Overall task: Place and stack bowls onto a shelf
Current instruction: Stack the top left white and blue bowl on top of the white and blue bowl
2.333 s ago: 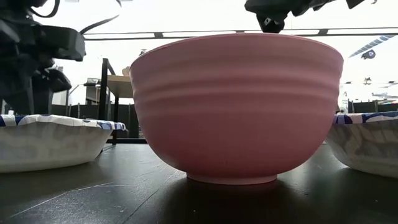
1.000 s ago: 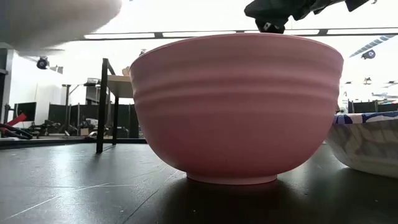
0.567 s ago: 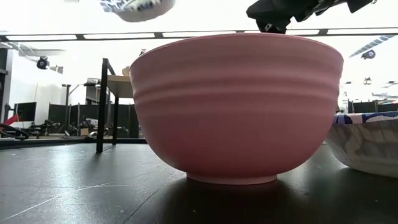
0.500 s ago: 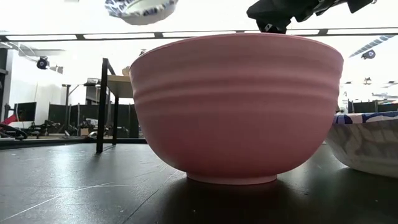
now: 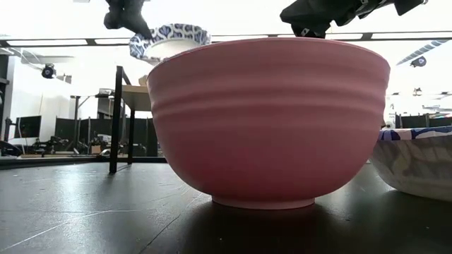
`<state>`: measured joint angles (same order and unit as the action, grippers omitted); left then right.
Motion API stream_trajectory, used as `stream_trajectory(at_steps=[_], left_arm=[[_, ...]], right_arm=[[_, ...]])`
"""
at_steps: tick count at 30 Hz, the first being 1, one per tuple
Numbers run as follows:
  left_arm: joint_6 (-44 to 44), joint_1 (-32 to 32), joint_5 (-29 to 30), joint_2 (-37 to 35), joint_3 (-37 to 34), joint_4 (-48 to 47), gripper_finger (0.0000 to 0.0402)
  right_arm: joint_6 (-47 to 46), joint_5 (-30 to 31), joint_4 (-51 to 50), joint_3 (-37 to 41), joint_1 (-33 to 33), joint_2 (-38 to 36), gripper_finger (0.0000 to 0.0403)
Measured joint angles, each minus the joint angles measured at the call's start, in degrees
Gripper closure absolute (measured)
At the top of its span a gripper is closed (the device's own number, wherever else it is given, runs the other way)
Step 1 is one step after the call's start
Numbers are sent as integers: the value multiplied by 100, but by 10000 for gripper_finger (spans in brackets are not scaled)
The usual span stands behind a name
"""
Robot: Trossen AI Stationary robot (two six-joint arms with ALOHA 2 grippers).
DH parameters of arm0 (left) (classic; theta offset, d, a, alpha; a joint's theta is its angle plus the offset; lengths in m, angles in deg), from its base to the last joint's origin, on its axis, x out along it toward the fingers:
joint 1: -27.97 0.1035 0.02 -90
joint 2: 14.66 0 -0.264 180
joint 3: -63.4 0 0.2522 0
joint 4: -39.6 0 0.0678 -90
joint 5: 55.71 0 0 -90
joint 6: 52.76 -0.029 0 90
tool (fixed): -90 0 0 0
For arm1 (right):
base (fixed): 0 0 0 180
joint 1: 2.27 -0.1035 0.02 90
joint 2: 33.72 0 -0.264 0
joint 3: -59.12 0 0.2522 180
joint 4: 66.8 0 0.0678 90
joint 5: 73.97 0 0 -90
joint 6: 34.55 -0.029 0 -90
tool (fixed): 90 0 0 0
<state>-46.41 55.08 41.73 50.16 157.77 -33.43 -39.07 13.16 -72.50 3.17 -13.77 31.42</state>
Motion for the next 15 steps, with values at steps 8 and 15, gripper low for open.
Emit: stream_trajectory(at_steps=[8,15], left_arm=[[-273,48,-109,476,-6,14,388],[-420,47,-107,643,-4,54,343]], right_arm=[[-69,-2,-9,0,0,0,394],[-108,-2,-13,0,0,0,394]])
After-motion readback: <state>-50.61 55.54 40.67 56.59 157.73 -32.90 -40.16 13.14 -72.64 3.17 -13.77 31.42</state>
